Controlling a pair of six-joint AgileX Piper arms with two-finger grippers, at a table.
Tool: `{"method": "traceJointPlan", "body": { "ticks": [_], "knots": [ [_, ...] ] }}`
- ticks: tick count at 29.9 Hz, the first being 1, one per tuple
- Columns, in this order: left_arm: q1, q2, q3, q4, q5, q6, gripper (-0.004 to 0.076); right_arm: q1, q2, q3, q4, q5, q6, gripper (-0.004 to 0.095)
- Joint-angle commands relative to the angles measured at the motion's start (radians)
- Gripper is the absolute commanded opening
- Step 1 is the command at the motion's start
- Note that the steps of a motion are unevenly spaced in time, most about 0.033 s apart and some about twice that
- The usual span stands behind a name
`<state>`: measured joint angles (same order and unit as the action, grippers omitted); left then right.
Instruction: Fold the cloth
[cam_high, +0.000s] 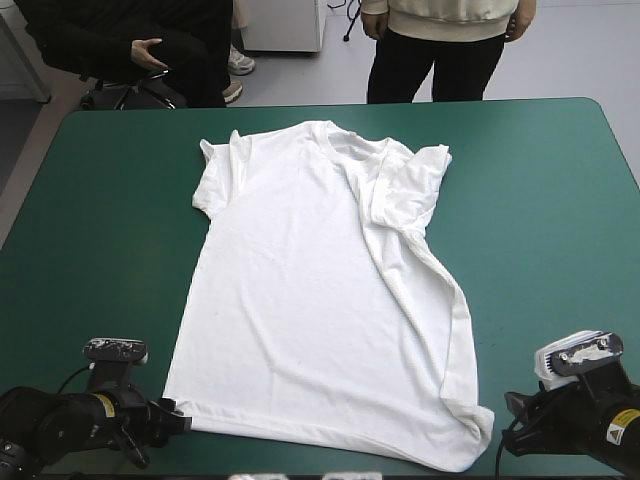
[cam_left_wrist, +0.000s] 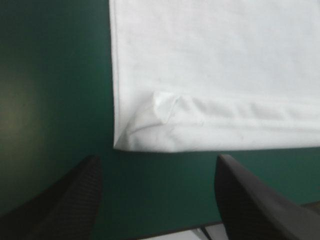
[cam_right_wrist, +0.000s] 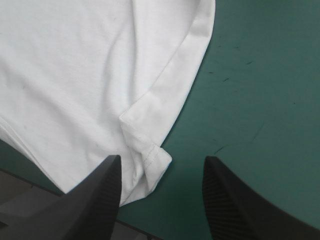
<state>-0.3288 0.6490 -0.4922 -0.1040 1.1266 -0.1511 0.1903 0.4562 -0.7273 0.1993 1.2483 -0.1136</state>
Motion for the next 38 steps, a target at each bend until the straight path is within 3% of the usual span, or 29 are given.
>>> {"method": "traceJointPlan", "body": {
  "ticks": [1, 5, 12, 19, 22, 25, 26, 32, 35, 38],
  "knots": [
    [-0.001, 0.03, -0.023, -0.029, -0.083, -0.002, 0.0475, -0.008, 0.021, -0.021, 0.004, -0.006, -0.009, 0.0478],
    [-0.001, 0.113, -0.023, 0.003, -0.057, -0.001, 0.0475, -0.008, 0.034, -0.021, 0.004, -0.008, -0.012, 0.0477],
    [-0.001, 0.303, -0.023, 0.028, -0.163, 0.025, 0.0475, -0.008, 0.038, -0.021, 0.008, -0.03, -0.012, 0.0478],
    [-0.001, 0.456, -0.024, 0.043, -0.156, 0.03, 0.0469, -0.008, 0.038, -0.021, 0.013, -0.017, -0.012, 0.047],
    [-0.001, 0.475, -0.024, 0.026, -0.152, 0.062, 0.0351, -0.008, 0.038, -0.021, 0.013, -0.015, -0.012, 0.0469],
    [-0.001, 0.474, -0.024, 0.021, -0.139, 0.093, 0.0046, -0.008, 0.04, -0.021, 0.013, -0.012, -0.016, 0.0455],
    [-0.001, 0.474, -0.024, 0.021, -0.134, 0.114, -0.0013, -0.008, 0.047, -0.021, 0.015, -0.002, -0.022, 0.0444],
    [-0.001, 0.474, -0.024, 0.019, -0.13, 0.133, -0.0017, -0.008, 0.168, 0.026, 0.139, 0.0, -0.112, 0.0434],
    [-0.001, 0.474, -0.024, 0.019, -0.13, 0.133, -0.0017, -0.008, 0.244, 0.048, 0.07, 0.0, -0.129, 0.0437],
    [-0.001, 0.474, -0.024, 0.019, -0.13, 0.133, -0.0017, -0.008, 0.3, 0.066, 0.017, 0.0, -0.14, 0.0508]
  ]
}}
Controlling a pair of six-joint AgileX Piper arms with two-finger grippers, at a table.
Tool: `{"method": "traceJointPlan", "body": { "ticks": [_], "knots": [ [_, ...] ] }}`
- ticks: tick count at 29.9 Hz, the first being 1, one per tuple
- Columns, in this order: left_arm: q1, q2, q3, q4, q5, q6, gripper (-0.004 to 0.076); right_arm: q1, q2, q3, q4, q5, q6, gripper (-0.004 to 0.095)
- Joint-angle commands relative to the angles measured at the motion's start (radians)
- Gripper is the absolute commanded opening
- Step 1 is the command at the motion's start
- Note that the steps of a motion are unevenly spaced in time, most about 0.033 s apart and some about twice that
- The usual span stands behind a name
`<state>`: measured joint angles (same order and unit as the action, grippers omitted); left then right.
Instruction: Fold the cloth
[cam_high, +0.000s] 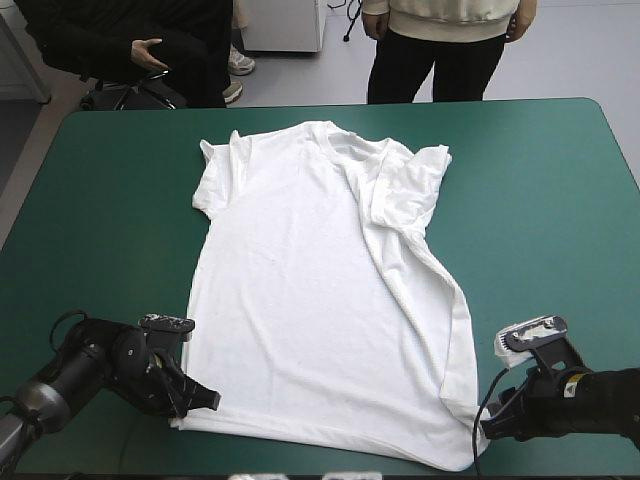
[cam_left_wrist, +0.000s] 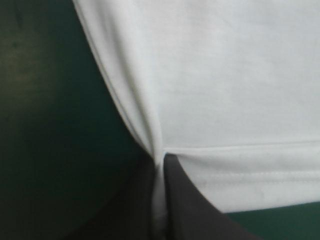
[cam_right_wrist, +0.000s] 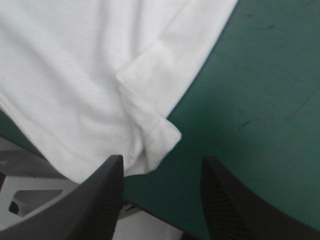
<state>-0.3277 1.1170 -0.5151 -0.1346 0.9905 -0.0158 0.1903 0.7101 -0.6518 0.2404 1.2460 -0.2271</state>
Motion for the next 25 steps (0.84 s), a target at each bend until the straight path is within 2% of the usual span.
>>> {"method": "traceJointPlan", "body": {
  "ticks": [1, 5, 12, 19, 25],
  "knots": [
    [-0.002, 0.006, -0.001, 0.049, 0.006, -0.003, -0.0017, -0.008, 0.058, -0.005, -0.017, 0.003, -0.039, 0.0535],
    [-0.002, 0.006, -0.001, 0.049, 0.006, -0.003, -0.0017, -0.008, 0.108, 0.035, 0.05, -0.021, -0.071, 0.0624],
    [-0.002, 0.006, -0.001, 0.053, 0.006, -0.003, -0.0017, -0.008, 0.173, 0.1, 0.13, -0.075, -0.071, 0.0626],
    [-0.002, 0.006, -0.003, 0.062, 0.003, -0.003, -0.0017, -0.008, 0.255, 0.128, 0.169, -0.123, -0.079, 0.0465],
    [-0.002, 0.006, -0.003, 0.062, -0.004, -0.003, -0.0017, -0.008, 0.362, 0.128, 0.204, -0.145, -0.107, 0.0443]
  ]
}}
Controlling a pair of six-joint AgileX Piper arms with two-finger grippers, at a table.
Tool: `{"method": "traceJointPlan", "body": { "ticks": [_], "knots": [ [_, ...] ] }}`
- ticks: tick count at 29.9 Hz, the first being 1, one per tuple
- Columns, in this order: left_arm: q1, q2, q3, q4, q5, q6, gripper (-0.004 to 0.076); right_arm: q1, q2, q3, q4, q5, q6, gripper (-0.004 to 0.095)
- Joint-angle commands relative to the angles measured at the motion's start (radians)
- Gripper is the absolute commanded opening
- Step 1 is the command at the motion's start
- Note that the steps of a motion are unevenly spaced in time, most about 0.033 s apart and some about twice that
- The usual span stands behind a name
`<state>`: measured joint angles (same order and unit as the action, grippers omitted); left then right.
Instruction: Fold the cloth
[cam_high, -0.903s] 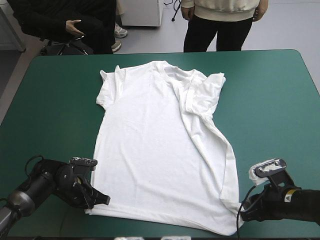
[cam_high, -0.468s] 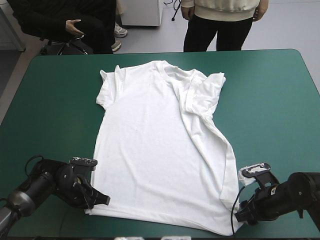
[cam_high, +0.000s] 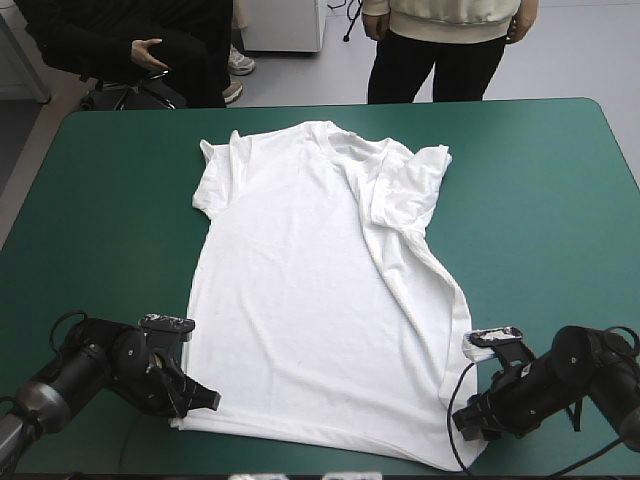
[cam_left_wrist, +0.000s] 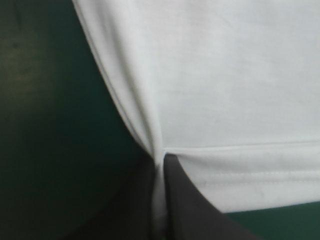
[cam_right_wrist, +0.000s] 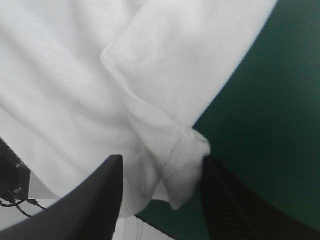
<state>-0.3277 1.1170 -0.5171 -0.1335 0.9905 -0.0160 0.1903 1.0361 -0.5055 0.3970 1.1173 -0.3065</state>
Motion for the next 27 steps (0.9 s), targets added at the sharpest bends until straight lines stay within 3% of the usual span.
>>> {"method": "traceJointPlan", "body": {
  "ticks": [1, 5, 11, 20, 24, 27],
  "knots": [
    [-0.002, 0.006, -0.003, 0.061, -0.005, -0.002, -0.0017, -0.008, 0.048, -0.018, 0.047, -0.023, -0.03, 0.0441],
    [-0.002, 0.006, -0.003, 0.064, -0.007, -0.002, -0.0017, -0.008, 0.09, -0.018, 0.024, -0.029, -0.026, 0.0415],
    [-0.002, -0.001, -0.003, 0.072, -0.025, -0.002, -0.0017, -0.008, 0.089, -0.018, 0.029, -0.023, -0.078, -0.0017],
    [-0.002, -0.128, -0.124, 0.116, -0.07, -0.002, -0.0017, -0.008, -0.015, -0.176, 0.025, -0.051, -0.092, 0.0002],
    [-0.002, -0.157, -0.307, 0.19, -0.077, -0.004, -0.0017, -0.008, -0.063, -0.392, 0.005, -0.103, -0.089, 0.0002],
    [-0.002, -0.157, -0.468, 0.253, -0.141, -0.004, -0.0017, -0.008, -0.061, -0.55, -0.029, -0.168, -0.087, 0.0]
  ]
}}
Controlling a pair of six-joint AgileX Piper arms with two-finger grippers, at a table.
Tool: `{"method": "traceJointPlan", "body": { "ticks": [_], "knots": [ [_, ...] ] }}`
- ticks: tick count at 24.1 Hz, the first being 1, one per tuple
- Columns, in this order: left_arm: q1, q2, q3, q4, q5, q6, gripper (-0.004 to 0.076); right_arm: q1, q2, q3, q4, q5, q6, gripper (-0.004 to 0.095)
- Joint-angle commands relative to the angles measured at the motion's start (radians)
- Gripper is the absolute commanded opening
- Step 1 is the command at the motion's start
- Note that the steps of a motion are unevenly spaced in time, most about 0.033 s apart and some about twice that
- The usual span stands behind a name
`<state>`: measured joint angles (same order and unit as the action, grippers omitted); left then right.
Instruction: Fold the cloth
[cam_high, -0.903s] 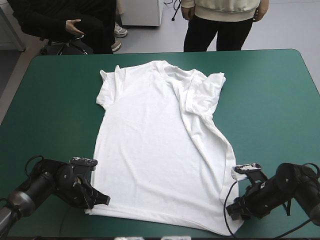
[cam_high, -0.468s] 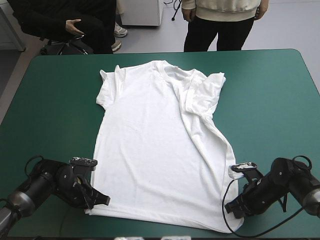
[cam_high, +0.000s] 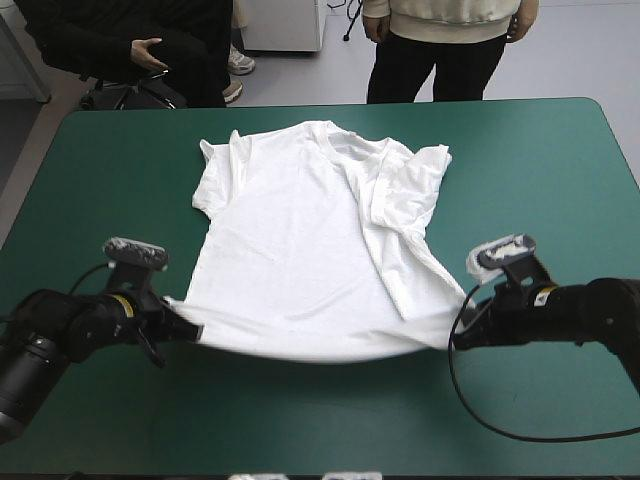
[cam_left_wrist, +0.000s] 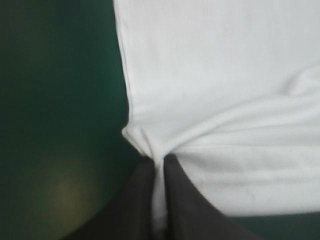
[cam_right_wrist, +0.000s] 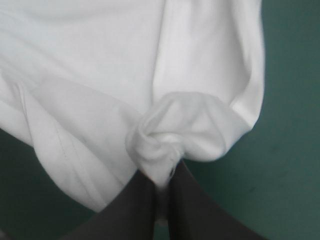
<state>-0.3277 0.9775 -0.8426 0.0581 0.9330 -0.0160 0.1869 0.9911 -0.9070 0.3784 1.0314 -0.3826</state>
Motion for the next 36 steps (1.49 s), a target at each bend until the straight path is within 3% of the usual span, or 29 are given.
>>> {"method": "traceJointPlan", "body": {
  "ticks": [1, 9, 10, 16, 19, 28, 32, 36],
  "knots": [
    [-0.002, -0.015, -0.199, 0.09, -0.122, -0.004, -0.0017, -0.005, -0.011, -0.203, -0.021, -0.108, -0.011, 0.0],
    [-0.002, 0.118, -0.652, 0.237, -0.392, -0.002, -0.0017, -0.005, 0.102, -0.646, -0.13, -0.341, -0.046, 0.0],
    [-0.002, 0.164, -0.774, 0.237, -0.424, 0.0, -0.0017, -0.005, 0.141, -0.774, -0.142, -0.366, -0.05, 0.0],
    [-0.002, 0.306, -1.25, 0.237, -0.526, 0.05, -0.0017, -0.005, 0.267, -1.268, -0.143, -0.452, -0.145, 0.0],
    [-0.002, 0.343, -1.402, 0.237, -0.564, 0.069, -0.0017, -0.005, 0.29, -1.459, -0.143, -0.451, -0.168, 0.0],
    [-0.002, 0.507, -1.428, 0.272, -0.674, 0.073, -0.0017, -0.005, 0.432, -1.514, -0.145, -0.461, -0.176, 0.0],
    [-0.002, 0.61, -1.428, 0.356, -0.769, 0.073, -0.0017, -0.005, 0.55, -1.514, -0.145, -0.559, -0.165, -0.0005],
    [0.028, 0.699, -1.428, 0.449, -0.905, 0.066, -0.0017, -0.005, 0.673, -1.514, -0.133, -0.75, -0.165, -0.0018]
  ]
}}
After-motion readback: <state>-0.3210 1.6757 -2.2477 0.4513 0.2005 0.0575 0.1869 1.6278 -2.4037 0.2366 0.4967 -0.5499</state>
